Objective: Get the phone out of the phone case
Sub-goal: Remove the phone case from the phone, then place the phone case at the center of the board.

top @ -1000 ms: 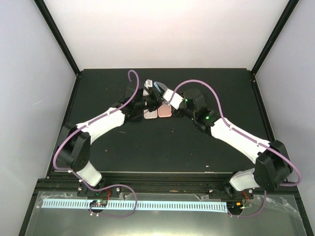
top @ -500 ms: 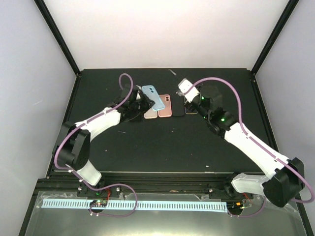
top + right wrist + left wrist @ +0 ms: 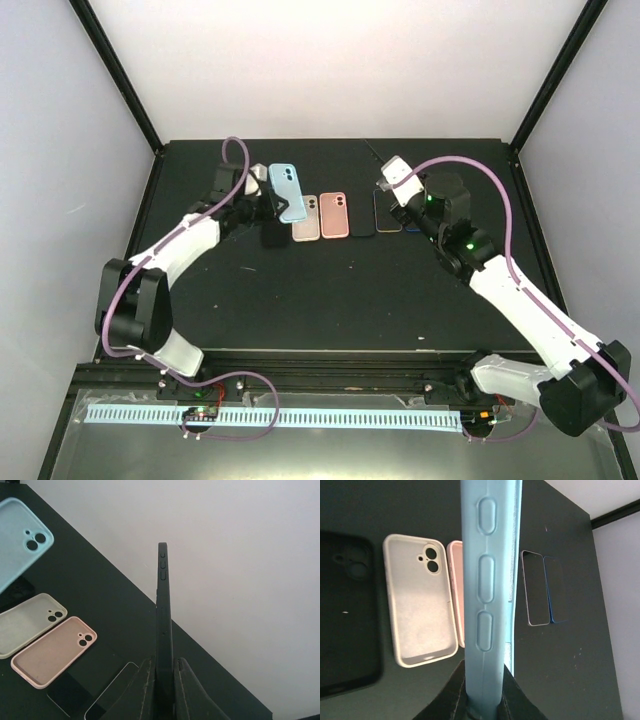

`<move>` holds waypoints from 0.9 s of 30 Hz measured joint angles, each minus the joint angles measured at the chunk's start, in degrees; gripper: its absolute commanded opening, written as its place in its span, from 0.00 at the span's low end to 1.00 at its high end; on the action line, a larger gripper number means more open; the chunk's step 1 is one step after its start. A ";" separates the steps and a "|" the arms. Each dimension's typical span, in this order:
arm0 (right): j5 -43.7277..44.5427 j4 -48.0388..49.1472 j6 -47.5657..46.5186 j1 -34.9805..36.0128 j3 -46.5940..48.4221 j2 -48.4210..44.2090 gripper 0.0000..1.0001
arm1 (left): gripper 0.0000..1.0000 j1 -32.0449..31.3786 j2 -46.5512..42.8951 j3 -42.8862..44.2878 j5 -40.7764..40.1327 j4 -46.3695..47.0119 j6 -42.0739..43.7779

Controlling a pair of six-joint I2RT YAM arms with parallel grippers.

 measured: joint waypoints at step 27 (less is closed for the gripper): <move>-2.32 -2.45 0.09 -0.72 -1.29 -1.36 0.01 | 0.02 27.15 22.84 19.54 22.99 -37.33 45.13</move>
